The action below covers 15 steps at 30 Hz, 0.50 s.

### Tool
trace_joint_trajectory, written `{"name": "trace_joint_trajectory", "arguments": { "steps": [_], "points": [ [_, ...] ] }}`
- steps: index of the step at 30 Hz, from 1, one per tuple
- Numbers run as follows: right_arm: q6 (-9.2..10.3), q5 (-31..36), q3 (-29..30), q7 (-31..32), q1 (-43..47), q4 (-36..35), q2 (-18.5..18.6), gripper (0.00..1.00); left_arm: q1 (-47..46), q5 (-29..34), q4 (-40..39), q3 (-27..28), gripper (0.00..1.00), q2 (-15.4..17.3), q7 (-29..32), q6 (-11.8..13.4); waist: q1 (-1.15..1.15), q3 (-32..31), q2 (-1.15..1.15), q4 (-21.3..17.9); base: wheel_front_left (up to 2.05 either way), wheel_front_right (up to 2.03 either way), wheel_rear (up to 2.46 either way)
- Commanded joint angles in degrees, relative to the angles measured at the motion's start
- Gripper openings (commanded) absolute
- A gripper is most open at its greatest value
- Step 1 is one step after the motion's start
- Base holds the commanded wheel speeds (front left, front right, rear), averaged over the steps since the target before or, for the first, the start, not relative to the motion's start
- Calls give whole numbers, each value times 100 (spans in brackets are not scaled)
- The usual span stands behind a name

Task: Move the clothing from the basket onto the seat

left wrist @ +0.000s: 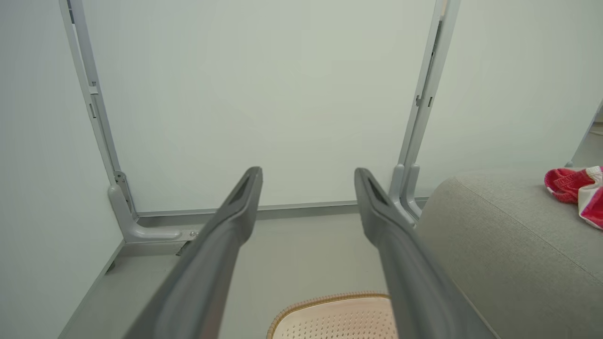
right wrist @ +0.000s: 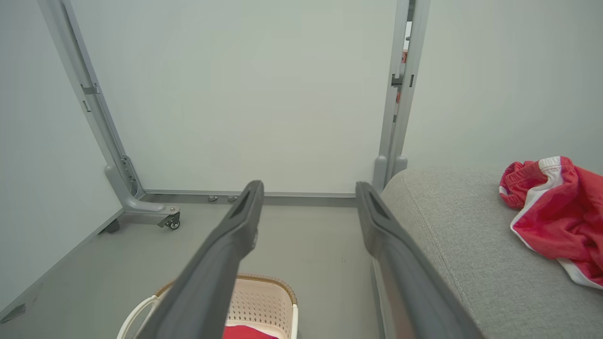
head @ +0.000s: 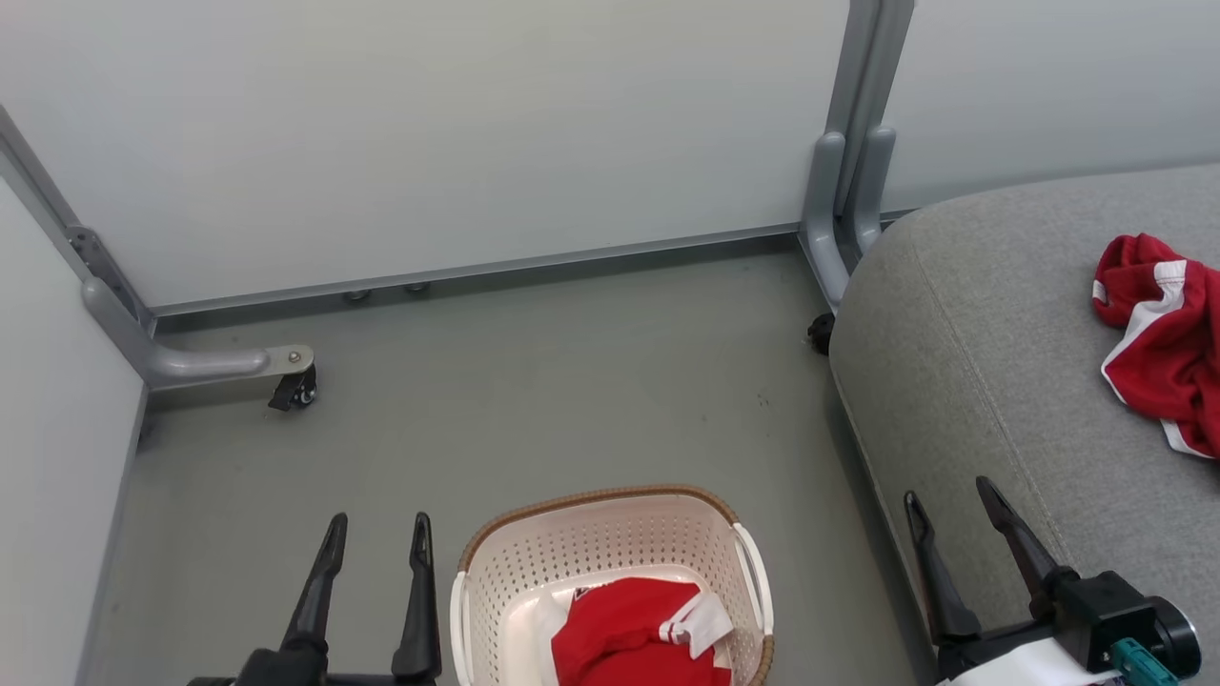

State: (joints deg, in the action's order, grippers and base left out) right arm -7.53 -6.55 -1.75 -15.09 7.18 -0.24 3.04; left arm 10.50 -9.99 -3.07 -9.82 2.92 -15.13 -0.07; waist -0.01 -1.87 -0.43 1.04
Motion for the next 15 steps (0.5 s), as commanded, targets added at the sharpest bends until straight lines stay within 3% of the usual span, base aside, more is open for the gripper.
{"name": "trace_joint_trajectory", "arguments": {
  "steps": [1,7,15],
  "points": [
    [8,26,11,-11,108,20,9,100,115,108,62,3,100,-3,-1,-63,1,-124,43,5,0,0,0],
    [8,26,-51,-11,180,59,-2,100,274,207,213,6,100,-4,-2,-199,1,-228,43,-51,0,0,0],
    [8,53,-55,-11,161,56,-6,100,249,184,283,-36,100,-4,-2,-182,1,-283,43,-66,0,0,0]
  ]
}}
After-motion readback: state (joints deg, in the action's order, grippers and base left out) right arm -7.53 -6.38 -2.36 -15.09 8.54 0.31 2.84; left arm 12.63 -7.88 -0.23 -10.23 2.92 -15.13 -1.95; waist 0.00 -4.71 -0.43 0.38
